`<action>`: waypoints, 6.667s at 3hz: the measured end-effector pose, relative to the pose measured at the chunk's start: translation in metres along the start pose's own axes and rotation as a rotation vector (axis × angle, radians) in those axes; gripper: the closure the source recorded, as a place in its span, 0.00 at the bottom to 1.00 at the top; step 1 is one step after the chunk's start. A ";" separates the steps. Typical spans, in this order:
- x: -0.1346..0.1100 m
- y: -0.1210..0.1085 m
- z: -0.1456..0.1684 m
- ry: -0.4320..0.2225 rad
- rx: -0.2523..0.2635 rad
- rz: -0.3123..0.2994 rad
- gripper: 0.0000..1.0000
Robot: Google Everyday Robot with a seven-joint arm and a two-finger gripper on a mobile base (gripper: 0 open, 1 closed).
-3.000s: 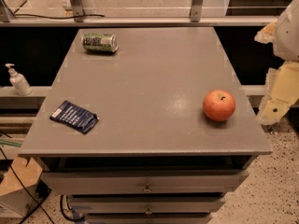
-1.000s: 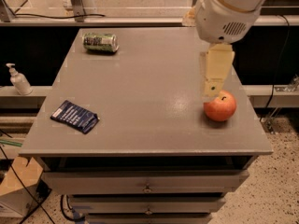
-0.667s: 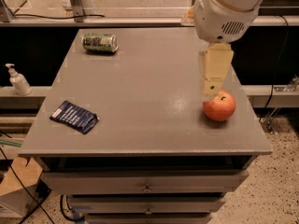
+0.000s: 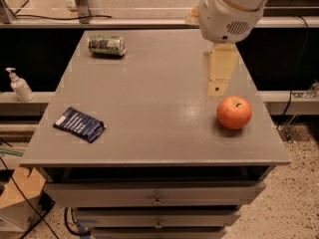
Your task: Place green can upright
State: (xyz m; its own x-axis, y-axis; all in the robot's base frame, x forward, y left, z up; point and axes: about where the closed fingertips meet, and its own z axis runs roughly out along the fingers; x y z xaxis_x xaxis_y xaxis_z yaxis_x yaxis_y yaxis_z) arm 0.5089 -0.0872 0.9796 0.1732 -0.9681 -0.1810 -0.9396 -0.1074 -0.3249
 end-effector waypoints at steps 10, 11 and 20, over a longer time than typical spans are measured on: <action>-0.128 -0.186 0.163 -0.198 -0.066 -0.204 0.00; -0.146 -0.201 0.183 -0.215 -0.073 -0.223 0.00; -0.171 -0.238 0.249 -0.126 -0.088 -0.110 0.00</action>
Offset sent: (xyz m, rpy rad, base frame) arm 0.0957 0.0709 -0.0336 -0.0508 0.0567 0.1777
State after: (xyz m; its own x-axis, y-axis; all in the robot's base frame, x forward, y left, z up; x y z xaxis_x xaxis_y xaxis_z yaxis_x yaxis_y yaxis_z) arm 0.7763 0.1606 0.8571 0.3069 -0.9140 -0.2653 -0.9342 -0.2361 -0.2675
